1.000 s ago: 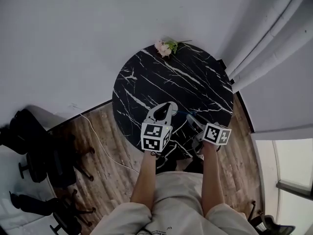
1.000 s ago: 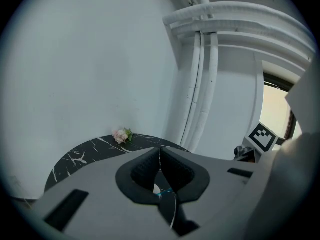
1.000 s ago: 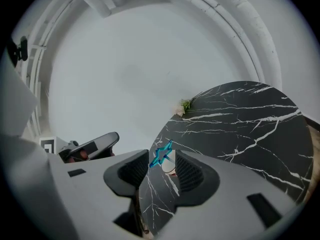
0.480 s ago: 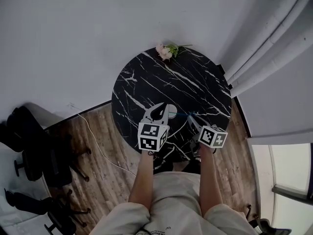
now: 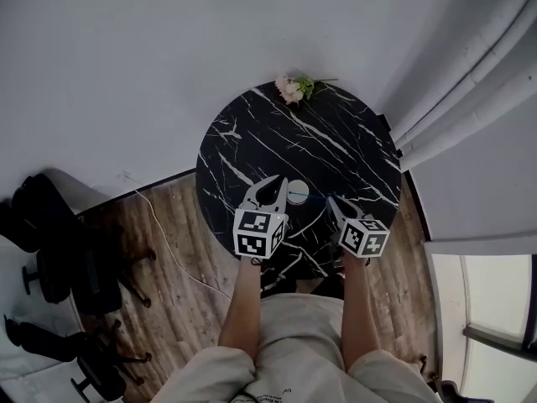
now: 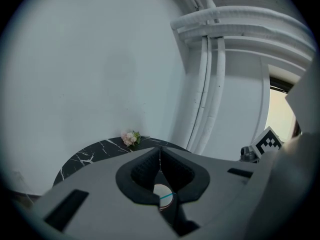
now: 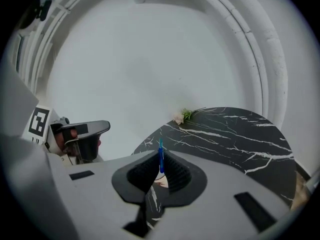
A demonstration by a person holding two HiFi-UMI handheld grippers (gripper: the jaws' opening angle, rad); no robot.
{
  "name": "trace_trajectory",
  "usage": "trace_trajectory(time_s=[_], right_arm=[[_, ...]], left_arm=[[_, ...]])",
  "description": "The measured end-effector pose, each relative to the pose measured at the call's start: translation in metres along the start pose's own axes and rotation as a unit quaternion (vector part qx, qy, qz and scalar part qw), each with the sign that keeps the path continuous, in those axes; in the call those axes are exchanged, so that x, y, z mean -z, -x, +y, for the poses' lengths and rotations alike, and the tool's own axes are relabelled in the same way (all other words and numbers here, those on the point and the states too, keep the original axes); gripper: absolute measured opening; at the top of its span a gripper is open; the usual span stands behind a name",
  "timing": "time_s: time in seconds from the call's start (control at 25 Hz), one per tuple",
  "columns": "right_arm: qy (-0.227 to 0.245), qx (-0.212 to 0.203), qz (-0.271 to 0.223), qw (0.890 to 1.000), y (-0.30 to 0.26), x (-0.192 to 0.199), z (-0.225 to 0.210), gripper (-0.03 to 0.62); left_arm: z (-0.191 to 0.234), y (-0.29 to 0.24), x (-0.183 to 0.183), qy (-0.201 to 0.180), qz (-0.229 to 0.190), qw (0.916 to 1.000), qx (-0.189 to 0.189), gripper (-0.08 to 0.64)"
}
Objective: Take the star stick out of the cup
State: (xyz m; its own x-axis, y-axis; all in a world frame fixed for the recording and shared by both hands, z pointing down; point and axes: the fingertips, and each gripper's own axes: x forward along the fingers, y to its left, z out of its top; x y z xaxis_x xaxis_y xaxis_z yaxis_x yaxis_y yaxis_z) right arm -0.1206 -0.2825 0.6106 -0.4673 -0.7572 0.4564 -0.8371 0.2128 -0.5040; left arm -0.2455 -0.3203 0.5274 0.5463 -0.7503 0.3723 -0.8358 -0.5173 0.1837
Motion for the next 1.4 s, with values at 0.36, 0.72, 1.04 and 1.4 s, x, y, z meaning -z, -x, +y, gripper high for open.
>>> trace_trajectory(time_s=[0.36, 0.72, 1.04, 1.4], right_arm=[[0.039, -0.012, -0.004, 0.999, -0.004, -0.012, 0.017, 0.046], [0.104, -0.012, 0.01, 0.994, -0.015, -0.022, 0.033, 0.046], [0.153, -0.012, 0.028, 0.988, -0.016, -0.026, 0.046, 0.046], [0.217, -0.01, 0.053, 0.975, -0.005, -0.027, 0.055, 0.046]], left_arm=[[0.011, 0.0, 0.003, 0.007, 0.004, 0.9999, -0.006, 0.025], [0.032, 0.008, 0.008, 0.023, 0.002, 0.9994, -0.025, 0.025], [0.042, 0.013, 0.006, 0.028, -0.001, 0.9991, -0.032, 0.025], [0.036, 0.013, 0.004, 0.024, -0.002, 0.9994, -0.025, 0.025]])
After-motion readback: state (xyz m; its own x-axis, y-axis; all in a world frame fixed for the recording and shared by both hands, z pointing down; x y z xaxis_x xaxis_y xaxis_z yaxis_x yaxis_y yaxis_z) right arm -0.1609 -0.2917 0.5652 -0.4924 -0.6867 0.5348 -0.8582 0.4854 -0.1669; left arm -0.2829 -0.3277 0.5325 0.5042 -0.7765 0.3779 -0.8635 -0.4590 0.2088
